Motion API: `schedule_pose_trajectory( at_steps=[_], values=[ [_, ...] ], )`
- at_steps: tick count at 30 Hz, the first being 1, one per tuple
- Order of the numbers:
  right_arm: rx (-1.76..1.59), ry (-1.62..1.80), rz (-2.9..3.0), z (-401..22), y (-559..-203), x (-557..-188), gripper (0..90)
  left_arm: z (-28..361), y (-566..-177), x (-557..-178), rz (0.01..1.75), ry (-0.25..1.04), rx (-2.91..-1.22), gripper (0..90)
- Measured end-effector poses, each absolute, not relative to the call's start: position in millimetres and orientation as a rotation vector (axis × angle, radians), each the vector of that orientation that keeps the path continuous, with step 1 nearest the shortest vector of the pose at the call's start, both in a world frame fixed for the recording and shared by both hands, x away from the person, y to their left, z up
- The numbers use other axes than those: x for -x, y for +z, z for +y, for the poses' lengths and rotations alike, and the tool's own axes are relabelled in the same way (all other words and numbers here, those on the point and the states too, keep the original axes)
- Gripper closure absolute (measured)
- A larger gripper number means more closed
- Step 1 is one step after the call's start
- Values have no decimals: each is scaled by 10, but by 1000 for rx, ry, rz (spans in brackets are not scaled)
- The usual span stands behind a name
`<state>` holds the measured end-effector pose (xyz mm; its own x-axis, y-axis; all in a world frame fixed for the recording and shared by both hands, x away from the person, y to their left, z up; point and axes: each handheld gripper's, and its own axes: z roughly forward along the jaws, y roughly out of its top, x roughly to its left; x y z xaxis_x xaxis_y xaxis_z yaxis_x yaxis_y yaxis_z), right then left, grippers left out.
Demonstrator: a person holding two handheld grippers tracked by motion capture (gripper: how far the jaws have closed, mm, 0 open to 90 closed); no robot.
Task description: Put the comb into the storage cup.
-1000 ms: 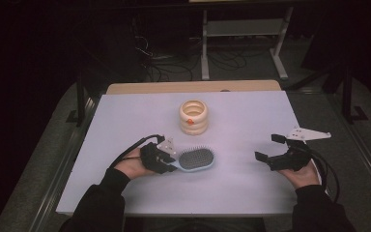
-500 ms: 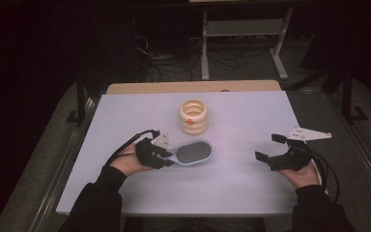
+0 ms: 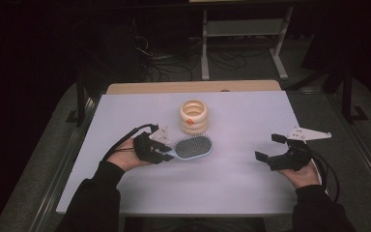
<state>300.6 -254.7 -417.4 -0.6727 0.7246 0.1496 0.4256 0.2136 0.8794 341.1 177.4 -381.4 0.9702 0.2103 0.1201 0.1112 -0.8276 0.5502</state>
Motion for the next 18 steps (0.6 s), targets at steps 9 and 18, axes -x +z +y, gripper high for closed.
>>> schedule_pose_trajectory(
  at_steps=[9, 18],
  values=[
    [-1069, 1451, 2194, -2534, -4144, -3021, 0, 1807, -3673, -3421, 218, 292, -2514, 700],
    [-994, 1451, 2223, -2387, -3925, -3092, 0, 1840, -3507, -3427, 221, 349, -2488, 700]
  ],
)
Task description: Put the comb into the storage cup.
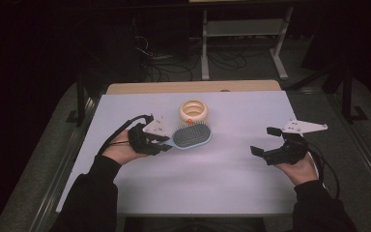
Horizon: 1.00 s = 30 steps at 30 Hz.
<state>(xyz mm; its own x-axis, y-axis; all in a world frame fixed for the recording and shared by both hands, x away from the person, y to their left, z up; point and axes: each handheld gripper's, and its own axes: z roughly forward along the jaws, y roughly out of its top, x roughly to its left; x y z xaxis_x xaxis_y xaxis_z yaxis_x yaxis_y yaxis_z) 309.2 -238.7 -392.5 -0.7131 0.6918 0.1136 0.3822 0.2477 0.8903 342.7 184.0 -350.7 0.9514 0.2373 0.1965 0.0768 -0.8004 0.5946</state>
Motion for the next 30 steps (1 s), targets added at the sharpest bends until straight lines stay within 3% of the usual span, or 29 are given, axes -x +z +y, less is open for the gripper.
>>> schedule_pose_trajectory(
  at_steps=[30],
  values=[
    [-803, 1532, 2302, -1835, -3291, -3323, 0, 1832, -3061, -3418, 191, 483, -2424, 700]
  ],
)
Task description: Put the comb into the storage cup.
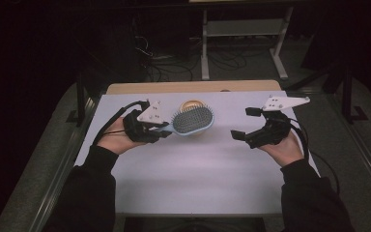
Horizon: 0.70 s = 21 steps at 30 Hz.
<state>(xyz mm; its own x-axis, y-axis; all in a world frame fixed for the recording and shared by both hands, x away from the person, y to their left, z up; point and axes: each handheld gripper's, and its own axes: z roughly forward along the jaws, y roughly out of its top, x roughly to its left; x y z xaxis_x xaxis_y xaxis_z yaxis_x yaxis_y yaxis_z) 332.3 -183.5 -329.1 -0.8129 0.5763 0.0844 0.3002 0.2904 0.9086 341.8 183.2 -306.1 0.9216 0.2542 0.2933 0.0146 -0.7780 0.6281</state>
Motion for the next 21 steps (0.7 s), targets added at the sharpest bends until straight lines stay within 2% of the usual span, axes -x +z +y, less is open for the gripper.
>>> schedule_pose_trajectory(
  at_steps=[21],
  values=[
    [-732, 1582, 2364, -1427, -3039, -3570, 0, 1865, -2956, -3446, 209, 554, -2366, 700]
  ],
)
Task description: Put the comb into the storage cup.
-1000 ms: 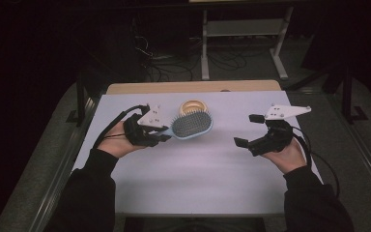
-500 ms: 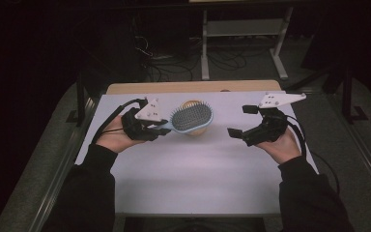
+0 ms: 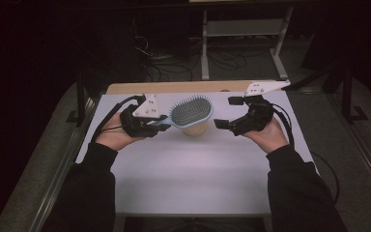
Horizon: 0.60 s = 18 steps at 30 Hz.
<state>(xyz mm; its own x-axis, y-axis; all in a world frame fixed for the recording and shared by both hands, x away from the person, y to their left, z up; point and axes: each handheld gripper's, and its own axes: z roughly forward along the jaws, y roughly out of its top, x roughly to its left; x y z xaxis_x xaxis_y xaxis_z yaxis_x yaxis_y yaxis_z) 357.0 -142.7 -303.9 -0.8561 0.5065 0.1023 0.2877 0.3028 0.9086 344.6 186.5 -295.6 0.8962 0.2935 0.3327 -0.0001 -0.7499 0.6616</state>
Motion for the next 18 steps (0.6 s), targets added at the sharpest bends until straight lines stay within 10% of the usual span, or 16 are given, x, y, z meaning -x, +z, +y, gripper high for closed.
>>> schedule_pose_trajectory(
  at_steps=[18],
  values=[
    [-786, 1668, 2386, -1099, -2887, -3828, 0, 1869, -2911, -3458, 218, 605, -2301, 700]
  ],
)
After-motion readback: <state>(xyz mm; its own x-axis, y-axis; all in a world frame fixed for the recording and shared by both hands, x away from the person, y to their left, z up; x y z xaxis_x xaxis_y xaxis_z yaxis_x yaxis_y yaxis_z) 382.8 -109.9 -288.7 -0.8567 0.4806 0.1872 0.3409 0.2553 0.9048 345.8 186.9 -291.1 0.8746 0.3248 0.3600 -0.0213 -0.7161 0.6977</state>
